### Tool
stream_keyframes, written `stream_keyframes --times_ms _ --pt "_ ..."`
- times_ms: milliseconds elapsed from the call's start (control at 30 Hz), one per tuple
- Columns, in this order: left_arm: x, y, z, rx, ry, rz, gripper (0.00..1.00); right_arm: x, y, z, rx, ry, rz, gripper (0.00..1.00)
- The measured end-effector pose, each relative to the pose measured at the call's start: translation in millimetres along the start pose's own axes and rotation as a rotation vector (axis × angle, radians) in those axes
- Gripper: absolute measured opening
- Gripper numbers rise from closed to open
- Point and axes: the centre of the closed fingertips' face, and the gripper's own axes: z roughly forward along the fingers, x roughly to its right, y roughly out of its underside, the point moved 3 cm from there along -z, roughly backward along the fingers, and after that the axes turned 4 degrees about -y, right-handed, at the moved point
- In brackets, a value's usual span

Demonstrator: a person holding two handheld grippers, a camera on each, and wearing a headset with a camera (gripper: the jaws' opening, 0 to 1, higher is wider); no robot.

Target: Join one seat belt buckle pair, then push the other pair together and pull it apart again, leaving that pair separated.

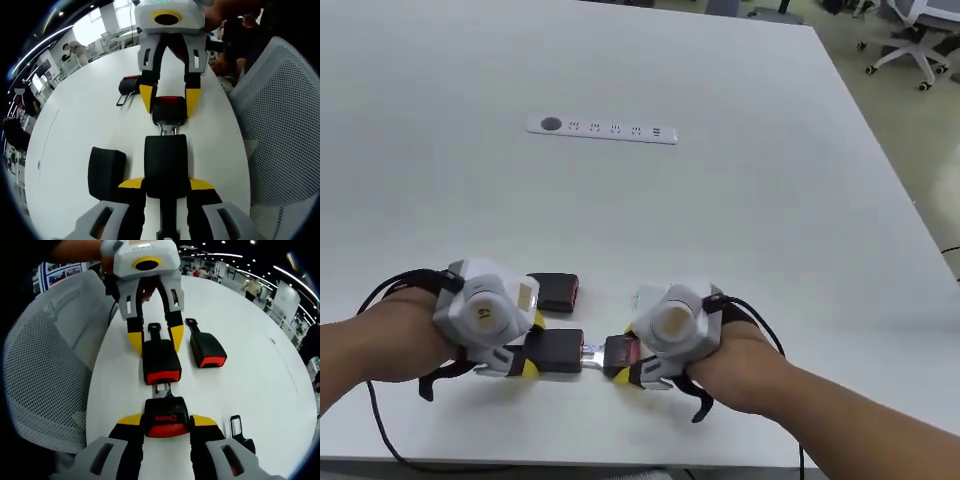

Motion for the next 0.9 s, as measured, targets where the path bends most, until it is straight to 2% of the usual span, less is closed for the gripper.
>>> stream_keyframes --times_ms 33,267,700,900 --pt "-0.2 -0.1 -0.2 0.001 -0.001 0.001 0.32 1.0 0.8 1.2 -0.013 -0.003 -0.005 0.32" --pt "-1.0 0.5 0.0 0.012 0.013 0.003 0.32 1.9 1.0 1.1 0.001 -0.022 -0.021 0.31" --pt "-3.1 3.0 0.8 0.031 0.028 -0.03 0.31 0.7 -6.6 3.1 0.011 -0.022 -0.017 0.3" --pt "-4.3 4.6 2.8 0.025 0.036 -0.029 0.31 2.0 -9.0 3.7 0.009 -0.026 -0.022 0.3"
